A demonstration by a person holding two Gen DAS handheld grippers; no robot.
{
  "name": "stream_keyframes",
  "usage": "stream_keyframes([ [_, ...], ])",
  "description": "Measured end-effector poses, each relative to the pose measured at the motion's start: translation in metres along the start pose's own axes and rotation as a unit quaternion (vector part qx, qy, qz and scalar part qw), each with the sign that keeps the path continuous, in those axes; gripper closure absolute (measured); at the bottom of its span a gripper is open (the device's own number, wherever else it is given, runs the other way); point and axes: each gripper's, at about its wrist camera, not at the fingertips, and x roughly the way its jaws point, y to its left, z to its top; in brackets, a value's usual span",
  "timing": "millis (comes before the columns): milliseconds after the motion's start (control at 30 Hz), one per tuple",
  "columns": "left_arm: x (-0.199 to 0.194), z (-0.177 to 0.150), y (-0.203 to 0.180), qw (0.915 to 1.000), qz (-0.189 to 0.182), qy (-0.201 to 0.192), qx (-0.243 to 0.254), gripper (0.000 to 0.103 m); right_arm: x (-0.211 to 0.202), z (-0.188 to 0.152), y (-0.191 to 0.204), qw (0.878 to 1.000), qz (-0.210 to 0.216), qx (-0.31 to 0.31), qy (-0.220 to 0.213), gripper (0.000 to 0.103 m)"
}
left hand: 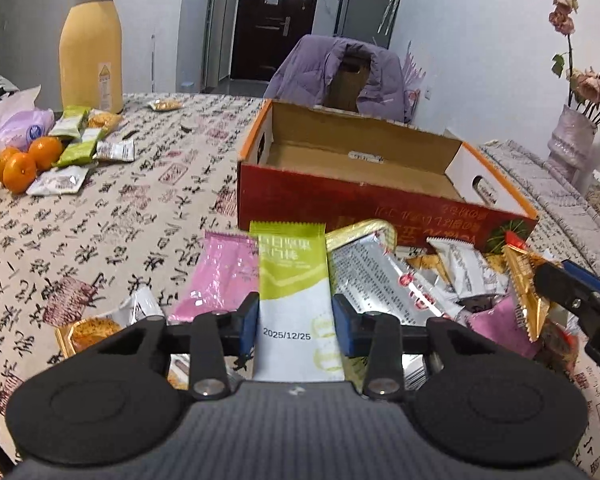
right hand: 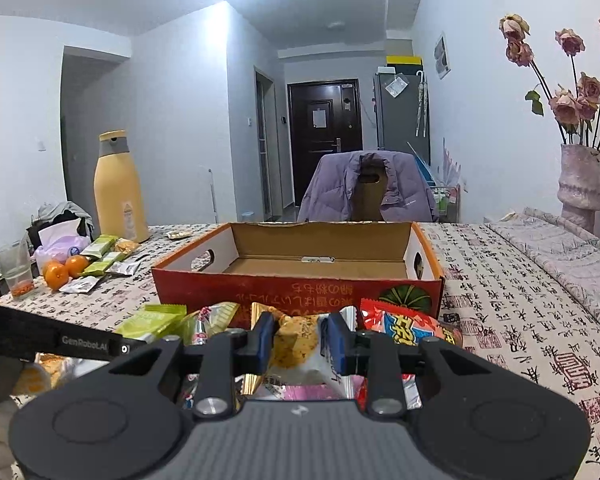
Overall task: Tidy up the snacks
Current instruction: 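Carry the green-white bar into the box and open the left gripper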
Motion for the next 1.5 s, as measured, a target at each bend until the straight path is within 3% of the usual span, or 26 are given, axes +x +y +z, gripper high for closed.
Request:
stream_keyframes([
  [800,-0.027,0.061,-0.024,0.9966,-0.024,-0.077,0.019,0.064,0.012,0.052,-0.011,0.999,0.002,-0.007,-0.031,0.075],
  [1133,0.006,0.097,-0.037,0.9959,-0.031,-0.081,0.028,0.064,0.053,0.074,-0.027,1.0,-0.008,-0.016,-0.025,0.075],
  [1500,0.061,0.13,-0.046,0.9967,-0.032,-0.071,0.023,0.064,0.125,0.102,-0.041,1.0,-0.015,-0.022,0.006,0.075],
])
